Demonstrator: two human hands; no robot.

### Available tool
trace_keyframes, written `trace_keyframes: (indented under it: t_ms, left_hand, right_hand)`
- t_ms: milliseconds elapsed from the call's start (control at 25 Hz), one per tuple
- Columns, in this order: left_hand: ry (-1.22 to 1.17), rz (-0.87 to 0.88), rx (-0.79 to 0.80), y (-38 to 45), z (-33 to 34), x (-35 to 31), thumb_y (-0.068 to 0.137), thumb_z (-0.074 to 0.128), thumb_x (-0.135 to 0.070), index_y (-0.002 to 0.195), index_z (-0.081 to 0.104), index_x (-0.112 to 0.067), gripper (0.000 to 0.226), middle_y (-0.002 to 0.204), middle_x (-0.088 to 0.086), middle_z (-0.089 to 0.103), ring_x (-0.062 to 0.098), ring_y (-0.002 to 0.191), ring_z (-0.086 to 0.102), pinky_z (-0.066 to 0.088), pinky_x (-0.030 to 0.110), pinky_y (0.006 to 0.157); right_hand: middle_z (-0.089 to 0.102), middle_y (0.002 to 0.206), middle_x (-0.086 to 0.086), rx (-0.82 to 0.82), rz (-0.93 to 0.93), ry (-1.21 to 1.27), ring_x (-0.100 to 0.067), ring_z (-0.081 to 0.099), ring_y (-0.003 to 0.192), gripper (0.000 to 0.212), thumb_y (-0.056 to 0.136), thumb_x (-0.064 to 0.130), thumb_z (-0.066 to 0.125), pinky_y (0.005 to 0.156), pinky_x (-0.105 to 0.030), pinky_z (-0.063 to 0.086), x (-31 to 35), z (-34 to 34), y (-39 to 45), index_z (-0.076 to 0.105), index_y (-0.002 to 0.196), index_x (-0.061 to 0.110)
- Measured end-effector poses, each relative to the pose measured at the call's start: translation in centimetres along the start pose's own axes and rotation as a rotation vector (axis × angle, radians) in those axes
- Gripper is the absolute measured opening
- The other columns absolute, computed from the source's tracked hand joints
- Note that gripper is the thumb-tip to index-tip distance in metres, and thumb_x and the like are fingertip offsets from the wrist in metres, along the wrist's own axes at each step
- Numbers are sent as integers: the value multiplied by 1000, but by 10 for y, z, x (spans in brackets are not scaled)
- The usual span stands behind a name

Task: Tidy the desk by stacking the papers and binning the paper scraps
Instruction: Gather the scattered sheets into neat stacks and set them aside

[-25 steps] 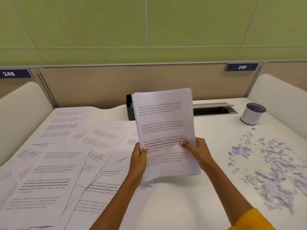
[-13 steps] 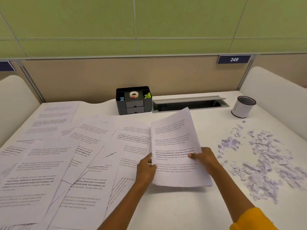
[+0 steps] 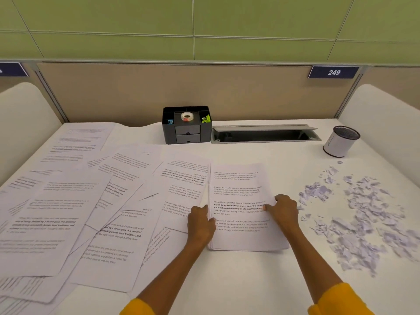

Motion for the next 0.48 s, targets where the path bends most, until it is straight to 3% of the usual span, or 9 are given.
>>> trace_keyframes:
  t_ms: [120, 240, 360, 480]
  left_hand:
    - [-56, 1, -36, -1, -7, 1, 90, 59, -14, 135, 45, -5, 48, 127, 14, 47, 25, 118, 50, 41, 34, 100]
    - [-105, 23, -49, -5, -17, -2, 90, 60, -14, 135, 46, -8, 47, 129, 12, 47, 22, 114, 54, 43, 26, 93]
    - [-134, 55, -69, -11, -36, 3, 89, 60, -13, 131, 49, -12, 43, 128, 9, 49, 14, 105, 55, 42, 18, 82]
    - [-159, 88, -122, -17, -66, 17, 89, 60, -14, 129, 51, -13, 41, 127, 7, 52, 7, 95, 50, 41, 15, 77]
  right_hand:
    - [58, 119, -19, -72, -66, -153, -35, 55, 110, 40, 87, 21, 64, 85, -37, 45, 15, -7, -9, 54, 118, -2]
    - [53, 123, -16, -121, -127, -260, -34, 48, 115, 43, 88, 26, 62, 91, -42, 42, 34, -8, -18, 51, 126, 7]
    - [56, 120, -14, -83, -206, -121, -31, 51, 112, 39, 87, 27, 64, 91, -40, 42, 59, 9, -27, 56, 123, 13]
    - [61, 110, -9, 3, -279, 101, -18, 57, 93, 31, 85, 24, 68, 79, -28, 42, 92, 37, -48, 63, 113, 12]
Point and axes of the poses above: each hand's wrist, its own y-axis towards the middle knuckle, its own z-axis out of the palm, x = y × z, the point moved 7 cm from there along y, towards the middle knuckle
